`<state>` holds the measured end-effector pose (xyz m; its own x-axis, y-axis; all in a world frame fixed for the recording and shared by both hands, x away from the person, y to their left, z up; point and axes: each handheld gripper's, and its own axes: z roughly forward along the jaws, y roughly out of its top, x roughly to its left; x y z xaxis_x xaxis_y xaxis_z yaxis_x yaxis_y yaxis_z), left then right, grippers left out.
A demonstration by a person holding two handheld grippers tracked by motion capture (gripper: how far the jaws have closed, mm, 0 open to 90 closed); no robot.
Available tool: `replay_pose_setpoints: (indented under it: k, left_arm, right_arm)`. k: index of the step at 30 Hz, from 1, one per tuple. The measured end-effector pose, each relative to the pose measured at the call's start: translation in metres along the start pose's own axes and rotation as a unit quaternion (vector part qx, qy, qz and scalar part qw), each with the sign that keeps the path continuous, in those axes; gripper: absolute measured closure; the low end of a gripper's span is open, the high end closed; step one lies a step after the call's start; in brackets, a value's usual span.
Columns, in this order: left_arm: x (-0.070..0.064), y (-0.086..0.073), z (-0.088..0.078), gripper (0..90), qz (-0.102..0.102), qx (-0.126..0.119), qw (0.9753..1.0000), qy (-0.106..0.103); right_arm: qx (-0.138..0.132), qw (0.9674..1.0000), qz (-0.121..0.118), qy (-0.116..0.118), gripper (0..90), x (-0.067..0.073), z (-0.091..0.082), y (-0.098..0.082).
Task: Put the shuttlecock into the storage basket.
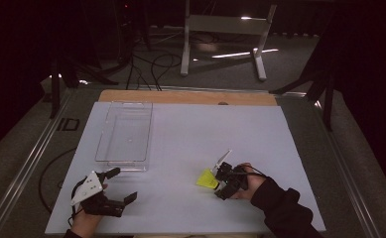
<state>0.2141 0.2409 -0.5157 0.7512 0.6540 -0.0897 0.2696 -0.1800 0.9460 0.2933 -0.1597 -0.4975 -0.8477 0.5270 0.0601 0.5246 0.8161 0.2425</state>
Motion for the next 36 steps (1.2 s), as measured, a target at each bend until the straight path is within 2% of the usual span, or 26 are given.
replay_pose_setpoints:
  k: [3, 8, 9, 14, 17, 24, 26, 27, 32, 36]
  left_arm:
    - [0.0, 0.0, 0.0, 0.5, 0.0, 0.0, 1.0, -0.001]
    - [0.0, 0.0, 0.0, 0.5, 0.0, 0.001, 1.0, 0.0]
    - [0.0, 0.0, 0.0, 0.5, 0.001, 0.0, 1.0, 0.0]
    - [0.0, 0.0, 0.0, 0.4, -0.001, 0.001, 1.0, 0.0]
    - [0.0, 0.0, 0.0, 0.4, 0.0, 0.0, 1.0, 0.0]
    - [0.0, 0.0, 0.0, 0.4, 0.0, 0.001, 1.0, 0.0]
    - [0.0, 0.0, 0.0, 0.5, 0.001, 0.001, 1.0, 0.0]
    - [0.0, 0.0, 0.0, 0.5, 0.001, 0.001, 1.0, 0.0]
    - [0.0, 0.0, 0.0, 0.5, 0.001, 0.001, 1.0, 0.001]
    - [0.0, 0.0, 0.0, 0.5, 0.0, 0.001, 1.0, 0.0]
  right_arm:
    - [0.007, 1.0, 0.002, 0.005, 48.3, 0.0, 0.001, 0.002]
    - [0.02, 0.9998, -0.001, 0.007, 50.8, 0.001, 0.004, 0.005]
    - [0.028, 0.9996, -0.003, 0.007, 54.5, 0.001, 0.005, 0.006]
    - [0.033, 0.9994, -0.01, 0.006, 57.7, 0.002, 0.007, 0.008]
    - [0.037, 0.9992, -0.014, -0.001, 63.4, 0.003, 0.007, 0.011]
    - [0.046, 0.9986, -0.025, 0.002, 64.7, 0.003, 0.007, 0.011]
    - [0.047, 0.9983, -0.034, 0.002, 65.0, 0.004, 0.008, 0.011]
    - [0.046, 0.9977, -0.051, -0.001, 65.3, 0.004, 0.007, 0.011]
    - [0.041, 0.9972, -0.063, 0.005, 65.6, 0.004, 0.006, 0.01]
    - [0.034, 0.9945, -0.099, 0.007, 65.7, 0.007, -0.002, 0.009]
